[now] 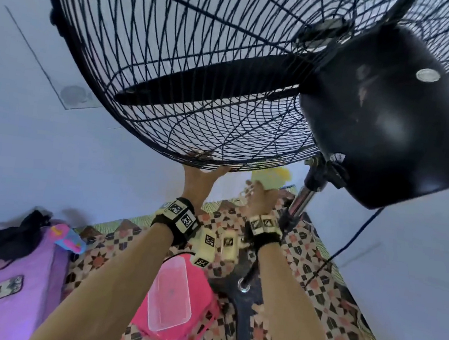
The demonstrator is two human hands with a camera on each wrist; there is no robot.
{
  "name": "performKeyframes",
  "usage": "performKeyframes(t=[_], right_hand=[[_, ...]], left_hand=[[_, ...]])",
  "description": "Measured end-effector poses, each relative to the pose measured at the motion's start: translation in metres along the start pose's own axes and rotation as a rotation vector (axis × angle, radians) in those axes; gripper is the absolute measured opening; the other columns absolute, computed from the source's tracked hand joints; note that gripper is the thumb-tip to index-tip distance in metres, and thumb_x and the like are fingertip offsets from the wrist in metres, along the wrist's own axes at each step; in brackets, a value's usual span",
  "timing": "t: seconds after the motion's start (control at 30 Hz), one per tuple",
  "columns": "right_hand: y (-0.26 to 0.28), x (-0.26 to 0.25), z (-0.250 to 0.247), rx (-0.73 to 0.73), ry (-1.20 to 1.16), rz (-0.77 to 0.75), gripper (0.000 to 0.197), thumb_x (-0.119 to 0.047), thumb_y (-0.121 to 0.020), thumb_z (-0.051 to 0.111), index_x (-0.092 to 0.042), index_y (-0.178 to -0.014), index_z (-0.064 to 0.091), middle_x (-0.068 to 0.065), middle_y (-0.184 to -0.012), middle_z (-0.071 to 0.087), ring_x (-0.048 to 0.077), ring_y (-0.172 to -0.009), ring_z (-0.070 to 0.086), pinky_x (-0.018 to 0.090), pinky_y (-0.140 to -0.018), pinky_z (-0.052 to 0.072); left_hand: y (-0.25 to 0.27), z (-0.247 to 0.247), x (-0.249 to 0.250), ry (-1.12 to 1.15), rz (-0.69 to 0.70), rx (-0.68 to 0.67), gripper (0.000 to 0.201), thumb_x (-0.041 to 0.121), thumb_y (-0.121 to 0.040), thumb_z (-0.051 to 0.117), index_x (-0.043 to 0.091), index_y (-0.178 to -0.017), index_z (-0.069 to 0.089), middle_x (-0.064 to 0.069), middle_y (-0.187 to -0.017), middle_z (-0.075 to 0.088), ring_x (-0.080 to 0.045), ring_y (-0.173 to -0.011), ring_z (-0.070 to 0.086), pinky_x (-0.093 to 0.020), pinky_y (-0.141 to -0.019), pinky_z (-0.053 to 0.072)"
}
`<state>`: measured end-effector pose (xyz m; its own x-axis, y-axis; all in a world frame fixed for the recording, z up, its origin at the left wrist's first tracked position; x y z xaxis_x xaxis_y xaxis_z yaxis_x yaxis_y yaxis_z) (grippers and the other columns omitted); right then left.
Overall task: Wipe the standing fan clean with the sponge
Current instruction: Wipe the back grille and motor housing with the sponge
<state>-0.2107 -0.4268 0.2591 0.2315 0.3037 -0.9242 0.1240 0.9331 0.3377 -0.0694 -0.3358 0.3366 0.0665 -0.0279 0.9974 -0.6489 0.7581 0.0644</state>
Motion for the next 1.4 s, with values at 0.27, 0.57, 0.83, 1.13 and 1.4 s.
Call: performKeyframes(t=[0.27, 0.57, 0.83, 1.13, 1.4], right_hand=[[0.062, 0.025, 0.011, -0.37, 0.212, -0.134, 0.012, -0.008, -0.098, 0.062, 0.0, -0.105, 0.067, 0.003, -0.073, 0.076, 0.016, -0.054, 0.07, 0.025, -0.042, 0.05], [0.032, 0.009, 0.016, -0.169, 0.039, -0.006, 0.013, -0.007, -0.096, 0.063, 0.006, -0.096, 0.066, 0.011, -0.073, 0.074, 0.026, -0.055, 0.067, 0.036, -0.053, 0.058], [0.005, -0.016, -0.006, 0.015, -0.088, 0.061, 0.023, -0.009, -0.099, 0.062, 0.01, -0.113, 0.059, 0.011, -0.085, 0.075, 0.015, -0.05, 0.063, 0.024, -0.041, 0.05], [0.095, 0.008, 0.006, -0.256, 0.06, 0.041, 0.019, -0.01, -0.104, 0.056, 0.005, -0.115, 0.058, 0.005, -0.077, 0.077, 0.013, -0.052, 0.067, 0.021, -0.041, 0.047], [0.072, -0.026, 0.0, -0.136, 0.179, -0.22, 0.01, -0.01, -0.107, 0.048, -0.008, -0.117, 0.048, 0.014, -0.104, 0.069, 0.008, -0.057, 0.07, 0.021, -0.049, 0.054]], left_hand=[[-0.001, 0.0, 0.005, 0.004, -0.034, 0.008, 0.09, 0.035, -0.071, 0.093, 0.02, -0.143, 0.041, 0.002, -0.149, 0.049, -0.017, -0.132, 0.049, -0.052, -0.114, 0.04], [0.004, -0.002, 0.007, -0.002, -0.033, 0.01, 0.079, 0.024, -0.08, 0.09, 0.02, -0.14, 0.039, 0.005, -0.142, 0.048, -0.018, -0.13, 0.048, -0.047, -0.113, 0.039], [0.006, 0.0, 0.007, -0.016, -0.007, -0.013, 0.074, 0.017, -0.086, 0.085, 0.024, -0.141, 0.035, 0.007, -0.145, 0.044, -0.015, -0.131, 0.045, -0.038, -0.109, 0.037], [0.002, -0.003, 0.01, -0.042, -0.021, 0.004, 0.069, 0.019, -0.082, 0.088, 0.012, -0.138, 0.048, 0.0, -0.14, 0.058, -0.02, -0.126, 0.055, -0.042, -0.108, 0.044], [0.003, -0.001, 0.008, -0.021, -0.018, 0.006, 0.095, 0.039, -0.069, 0.092, 0.016, -0.147, 0.043, -0.002, -0.148, 0.054, -0.024, -0.134, 0.052, -0.05, -0.117, 0.04]])
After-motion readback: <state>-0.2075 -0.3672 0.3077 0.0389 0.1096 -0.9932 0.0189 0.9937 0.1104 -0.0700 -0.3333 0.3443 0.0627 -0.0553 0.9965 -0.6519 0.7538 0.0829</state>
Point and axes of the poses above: each hand's wrist, its own y-axis away from the middle knuckle, its own z-axis out of the palm, x = y × z, the point moved 3 cm from there along -y, towards the middle knuckle
